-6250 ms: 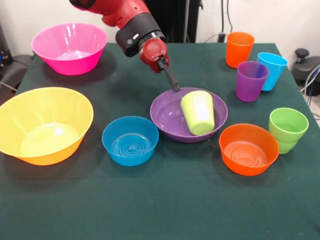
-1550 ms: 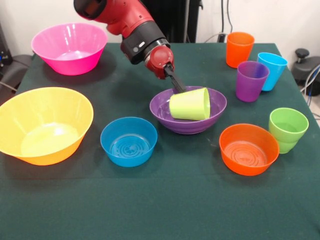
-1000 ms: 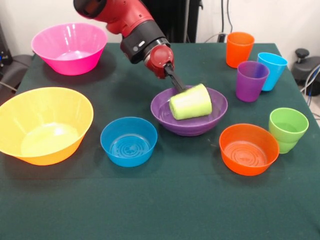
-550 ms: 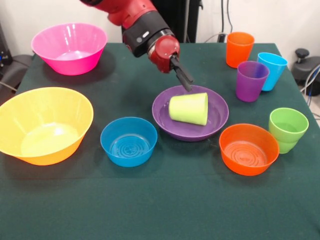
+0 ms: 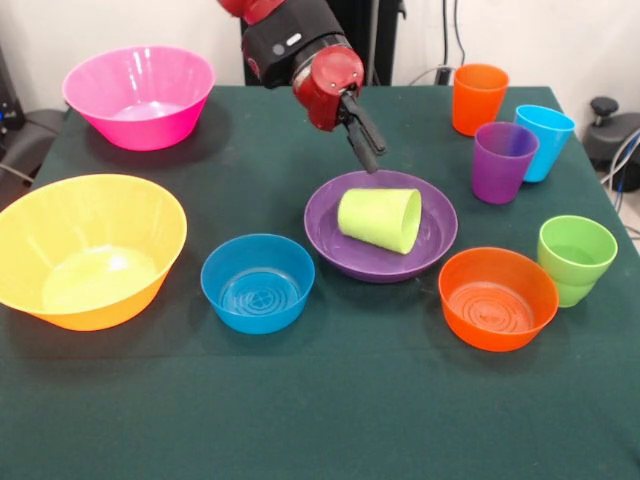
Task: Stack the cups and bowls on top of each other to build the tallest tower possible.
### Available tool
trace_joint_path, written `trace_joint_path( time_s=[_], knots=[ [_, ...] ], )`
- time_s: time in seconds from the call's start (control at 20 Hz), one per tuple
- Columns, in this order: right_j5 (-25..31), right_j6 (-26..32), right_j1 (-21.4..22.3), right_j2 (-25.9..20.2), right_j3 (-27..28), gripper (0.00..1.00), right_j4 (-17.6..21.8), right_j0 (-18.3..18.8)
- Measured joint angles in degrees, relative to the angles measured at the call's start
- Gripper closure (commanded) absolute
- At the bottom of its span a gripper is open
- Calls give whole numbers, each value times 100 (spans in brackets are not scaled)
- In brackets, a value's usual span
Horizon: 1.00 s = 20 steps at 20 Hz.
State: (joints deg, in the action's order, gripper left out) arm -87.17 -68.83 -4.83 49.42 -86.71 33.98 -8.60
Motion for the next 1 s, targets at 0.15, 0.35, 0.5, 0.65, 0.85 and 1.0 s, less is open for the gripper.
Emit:
trace_joint_path(
  time_s=[0.15, 0.35, 0.5, 0.65, 0.85, 1.0],
  knots=[
    [196, -31, 64, 21, -1, 0, 4, 2],
    [695, -157, 125, 54, 0, 0, 14, -14],
    [1597, -359, 131, 123, 0, 0, 107, -112],
    [2651, -608, 119, 172, 31, 0, 530, -381],
    [3930, -1068, 127, 167, 100, 0, 1382, -801],
    [4522, -1417, 169, 139, 123, 0, 1898, -995]
  ],
)
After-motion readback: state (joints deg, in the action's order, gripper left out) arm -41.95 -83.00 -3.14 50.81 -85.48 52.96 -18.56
